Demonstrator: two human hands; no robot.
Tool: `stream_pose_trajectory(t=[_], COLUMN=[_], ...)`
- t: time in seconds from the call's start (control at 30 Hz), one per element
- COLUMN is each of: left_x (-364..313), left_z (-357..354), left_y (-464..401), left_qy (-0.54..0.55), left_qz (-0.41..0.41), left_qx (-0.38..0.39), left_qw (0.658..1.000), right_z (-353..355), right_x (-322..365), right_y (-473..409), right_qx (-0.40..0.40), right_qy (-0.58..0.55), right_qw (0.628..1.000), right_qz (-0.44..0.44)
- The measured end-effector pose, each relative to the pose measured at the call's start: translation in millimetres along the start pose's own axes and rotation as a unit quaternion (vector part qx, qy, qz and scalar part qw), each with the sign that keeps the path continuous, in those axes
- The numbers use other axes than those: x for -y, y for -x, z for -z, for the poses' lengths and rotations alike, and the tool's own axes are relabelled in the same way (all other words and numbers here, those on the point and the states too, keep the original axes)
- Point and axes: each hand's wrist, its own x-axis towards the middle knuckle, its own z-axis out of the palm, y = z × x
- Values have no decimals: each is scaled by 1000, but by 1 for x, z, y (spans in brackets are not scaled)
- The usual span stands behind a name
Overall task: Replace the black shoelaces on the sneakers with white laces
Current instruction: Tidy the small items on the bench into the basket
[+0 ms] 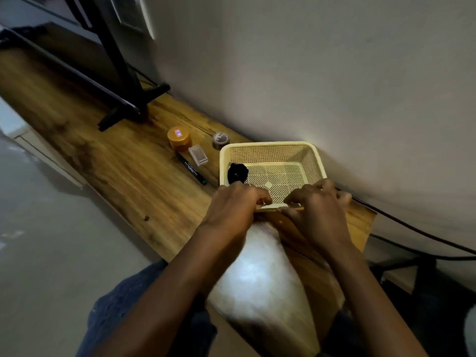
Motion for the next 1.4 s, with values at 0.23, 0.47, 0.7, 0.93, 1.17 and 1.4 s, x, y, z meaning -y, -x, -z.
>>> stream_pose_trajectory(t=[0.23,0.47,0.7,0.93,1.17,1.4], left_x=[-5,-9,-12,-11,-14,15], left_z=[0,-30,-44,-45,-33,-12], left_y=[-7,-26,-36,-40,-37,-31], left_qy=[-13,8,15,12,109,209], left_qz=[-14,-2,-6,-33,-34,84], left_qx=[-21,-93,-72,-33,-10,-94], left_qw=[1000,996,997,999,993,970], right_z=[6,7,8,8,8,0], right_x=[-12,-16,-19,-21,-7,1], right_y=[6,10,16,14,11,6], right_qx=[31,8,-21,-9,-23,-66], right_qy=[-51,-37,-22,-35,-68,-105], right_qw=[998,998,998,997,996,990], right_qz=[1,-45,-54,-64,-62,-62])
